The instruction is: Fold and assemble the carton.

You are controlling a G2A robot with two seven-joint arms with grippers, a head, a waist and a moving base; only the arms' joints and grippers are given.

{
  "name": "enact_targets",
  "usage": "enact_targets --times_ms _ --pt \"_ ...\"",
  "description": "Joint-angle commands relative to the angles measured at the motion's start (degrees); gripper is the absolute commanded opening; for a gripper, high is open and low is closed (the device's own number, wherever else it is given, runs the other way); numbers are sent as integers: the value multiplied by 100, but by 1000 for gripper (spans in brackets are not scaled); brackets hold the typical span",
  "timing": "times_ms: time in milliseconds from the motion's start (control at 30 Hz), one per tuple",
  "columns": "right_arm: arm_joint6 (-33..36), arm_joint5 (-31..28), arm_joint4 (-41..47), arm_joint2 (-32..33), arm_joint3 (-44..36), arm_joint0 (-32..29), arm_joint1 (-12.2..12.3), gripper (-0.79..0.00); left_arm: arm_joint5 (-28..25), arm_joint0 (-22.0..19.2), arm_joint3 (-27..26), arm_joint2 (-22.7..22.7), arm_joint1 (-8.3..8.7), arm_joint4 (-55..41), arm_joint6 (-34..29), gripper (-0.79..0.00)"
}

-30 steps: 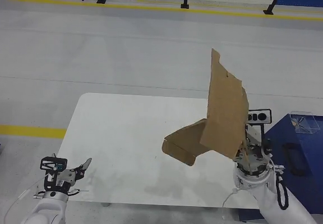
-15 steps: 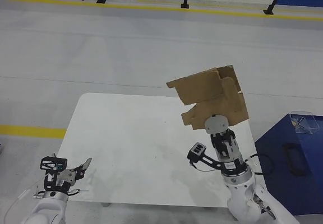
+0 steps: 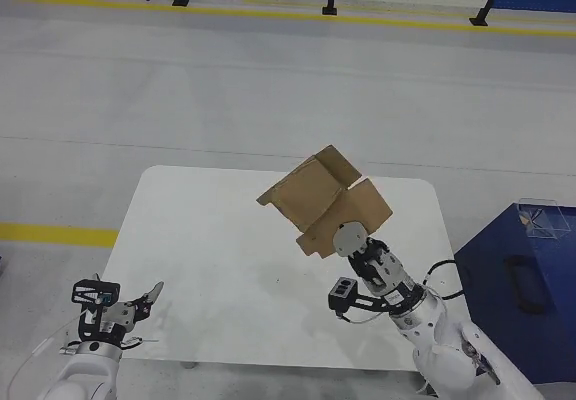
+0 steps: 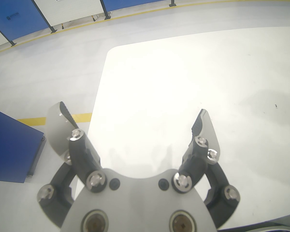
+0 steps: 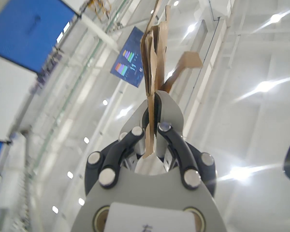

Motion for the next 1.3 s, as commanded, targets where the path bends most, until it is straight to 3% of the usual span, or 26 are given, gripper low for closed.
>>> enact_targets --times_ms 0,333,633,800,933,1267 --pt "725 -520 -1253 104 -106 -45 -32 -785 0 0 0 0 0 0 0 0" --pt "3362 -3423 -4380 886 10 179 -219 -785 0 0 0 0 0 0 0 0" --pt "4933 -4753 -6531 913 634 290 -361 -785 0 0 0 0 0 0 0 0" --pt "4980 -5234 -8250 536 1184 343 -439 -785 0 0 0 0 0 0 0 0" --pt "4640 -5290 -9446 57 1728 462 -534 -785 0 0 0 0 0 0 0 0" --pt "4640 -5290 -9446 57 1728 462 -534 -785 0 0 0 0 0 0 0 0"
